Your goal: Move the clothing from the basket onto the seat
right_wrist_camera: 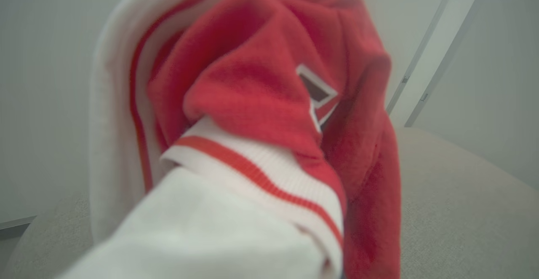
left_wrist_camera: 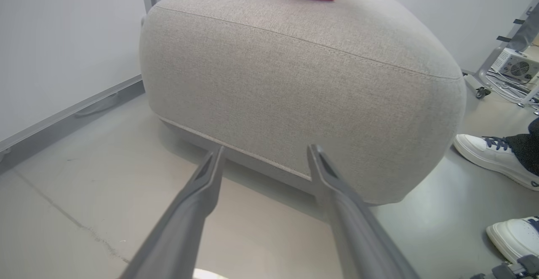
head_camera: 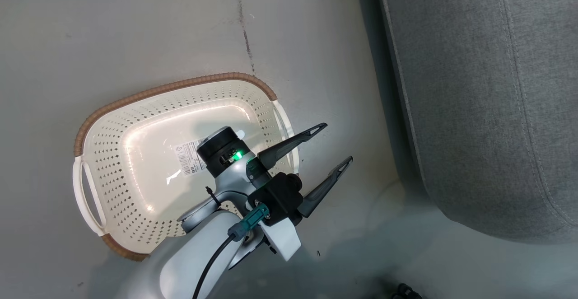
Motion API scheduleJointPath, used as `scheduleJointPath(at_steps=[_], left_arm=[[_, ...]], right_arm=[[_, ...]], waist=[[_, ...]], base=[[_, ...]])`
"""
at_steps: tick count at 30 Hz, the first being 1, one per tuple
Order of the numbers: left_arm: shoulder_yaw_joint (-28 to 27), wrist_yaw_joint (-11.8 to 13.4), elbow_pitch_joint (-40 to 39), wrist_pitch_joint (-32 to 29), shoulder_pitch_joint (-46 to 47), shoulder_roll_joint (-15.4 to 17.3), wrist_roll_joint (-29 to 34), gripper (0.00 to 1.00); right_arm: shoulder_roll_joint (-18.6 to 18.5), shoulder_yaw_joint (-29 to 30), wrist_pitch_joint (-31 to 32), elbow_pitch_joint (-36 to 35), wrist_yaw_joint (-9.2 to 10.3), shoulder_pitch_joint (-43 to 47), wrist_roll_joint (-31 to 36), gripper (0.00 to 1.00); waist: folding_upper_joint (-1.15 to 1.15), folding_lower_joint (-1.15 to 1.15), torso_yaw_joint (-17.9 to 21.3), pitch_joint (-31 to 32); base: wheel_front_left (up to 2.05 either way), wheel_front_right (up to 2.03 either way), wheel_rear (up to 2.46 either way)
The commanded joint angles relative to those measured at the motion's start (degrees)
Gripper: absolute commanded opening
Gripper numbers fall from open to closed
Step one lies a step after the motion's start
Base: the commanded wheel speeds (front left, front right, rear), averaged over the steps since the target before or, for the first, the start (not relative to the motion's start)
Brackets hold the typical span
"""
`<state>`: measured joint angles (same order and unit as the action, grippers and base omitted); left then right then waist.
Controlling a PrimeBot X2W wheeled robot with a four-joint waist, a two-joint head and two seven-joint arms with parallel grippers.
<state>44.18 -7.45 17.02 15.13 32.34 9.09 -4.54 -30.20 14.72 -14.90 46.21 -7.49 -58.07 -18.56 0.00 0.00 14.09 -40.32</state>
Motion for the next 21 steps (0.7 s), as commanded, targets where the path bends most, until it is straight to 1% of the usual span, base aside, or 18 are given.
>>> scheduleJointPath(at_steps=[1, 4, 8, 11, 14, 21], left_arm=[[-0.28, -0.07, 0.04, 0.04, 1.51, 0.6, 0.88, 1.0], [-0.78, -0.07, 0.16, 0.03, 1.09, 0.38, 1.04, 1.0], [-1.44, -0.07, -0.13, 0.04, 0.82, 0.3, 1.31, 1.0], [-1.36, -0.07, -0.32, 0.04, 0.93, 0.24, 1.64, 1.0], [-1.42, -0.07, -0.37, 0.04, 1.15, 0.19, 1.59, 1.0], [-1.79, -0.07, -0.37, 0.04, 1.09, 0.3, 1.61, 1.0]], right_arm=[[-0.88, -0.43, -0.21, 2.8, -0.02, -1.24, 0.36, 0.0], [-1.4, -0.57, -0.21, 7.69, -0.02, -2.91, -0.28, 0.0], [-1.69, -3.26, -0.2, 13.4, -0.02, -4.53, 0.67, 0.0], [-1.73, -4.79, -0.18, 17.16, -0.02, -5.7, 0.05, 0.0], [-1.52, -6.38, -0.13, 20.12, -0.02, -6.14, -0.33, 0.0], [-0.52, -10.45, 1.08, 23.76, -0.03, -6.43, -0.59, 0.0]], waist=[[0.0, 0.0, -0.65, -0.99], [0.0, 0.0, -1.05, -1.72], [0.0, 0.0, -1.46, -2.78], [0.0, 0.0, -1.78, -3.48], [0.0, 0.0, -2.08, -3.87], [0.0, 0.0, -2.28, -3.82]], base=[[0.0, 0.0, 0.0], [0.0, 0.0, 0.0], [0.0, 0.0, 0.0], [0.0, 0.0, 0.0], [0.0, 0.0, 0.0], [0.0, 0.0, 0.0]])
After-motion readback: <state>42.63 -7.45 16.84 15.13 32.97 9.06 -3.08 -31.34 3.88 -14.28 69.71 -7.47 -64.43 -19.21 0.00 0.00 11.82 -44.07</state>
